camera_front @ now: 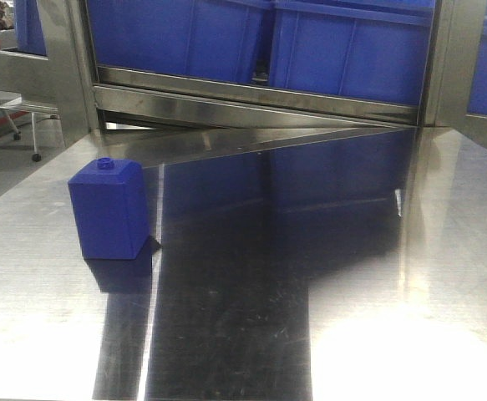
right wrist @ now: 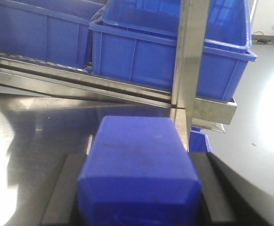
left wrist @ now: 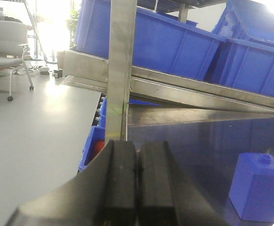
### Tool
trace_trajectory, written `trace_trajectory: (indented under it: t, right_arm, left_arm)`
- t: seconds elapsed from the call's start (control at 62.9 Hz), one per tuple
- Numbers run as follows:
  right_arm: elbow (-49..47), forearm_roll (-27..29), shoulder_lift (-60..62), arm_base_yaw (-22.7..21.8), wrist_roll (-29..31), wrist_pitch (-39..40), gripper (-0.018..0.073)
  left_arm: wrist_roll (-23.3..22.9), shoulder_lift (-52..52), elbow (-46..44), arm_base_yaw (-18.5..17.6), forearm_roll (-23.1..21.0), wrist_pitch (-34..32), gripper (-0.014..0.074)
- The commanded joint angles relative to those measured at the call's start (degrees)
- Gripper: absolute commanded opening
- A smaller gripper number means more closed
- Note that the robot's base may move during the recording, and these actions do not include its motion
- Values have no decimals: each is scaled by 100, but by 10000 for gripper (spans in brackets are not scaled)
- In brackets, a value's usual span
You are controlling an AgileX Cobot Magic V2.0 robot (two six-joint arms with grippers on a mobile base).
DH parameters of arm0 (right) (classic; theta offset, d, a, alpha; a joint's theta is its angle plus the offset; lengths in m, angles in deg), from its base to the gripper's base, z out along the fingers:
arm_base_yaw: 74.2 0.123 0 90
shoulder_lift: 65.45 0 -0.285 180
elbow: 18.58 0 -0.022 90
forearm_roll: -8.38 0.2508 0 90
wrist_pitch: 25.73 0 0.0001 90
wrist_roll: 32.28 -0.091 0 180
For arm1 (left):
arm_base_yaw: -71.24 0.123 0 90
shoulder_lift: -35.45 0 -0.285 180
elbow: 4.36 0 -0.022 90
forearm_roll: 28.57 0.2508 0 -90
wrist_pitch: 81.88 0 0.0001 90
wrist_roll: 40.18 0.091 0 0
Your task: Pick and sort blue part to right shelf
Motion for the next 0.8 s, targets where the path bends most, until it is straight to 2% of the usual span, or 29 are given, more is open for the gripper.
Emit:
trace_trajectory:
  t: [0.0,0.493,0.572,0.716,0.779]
  right_arm:
    - [-166,-74,-48,-27,4,524,408]
    - [-166,-74,-48,-27,4,524,408]
    - [-166,-74,-48,-27,4,524,408]
    - [-166,-74,-48,-27,4,524,408]
    - [-166,-74,-48,-27,4,524,408]
  left_arm:
    - [-66,128,117,-40,-55,-519,123]
    - [-66,128,117,-40,-32,-545,123]
    - [-66,78,35,-40,190,-545,123]
    - [-66,-202,-406,-40,1042,-545,123]
    - [-75,-352,-616,-40,1060,-545,123]
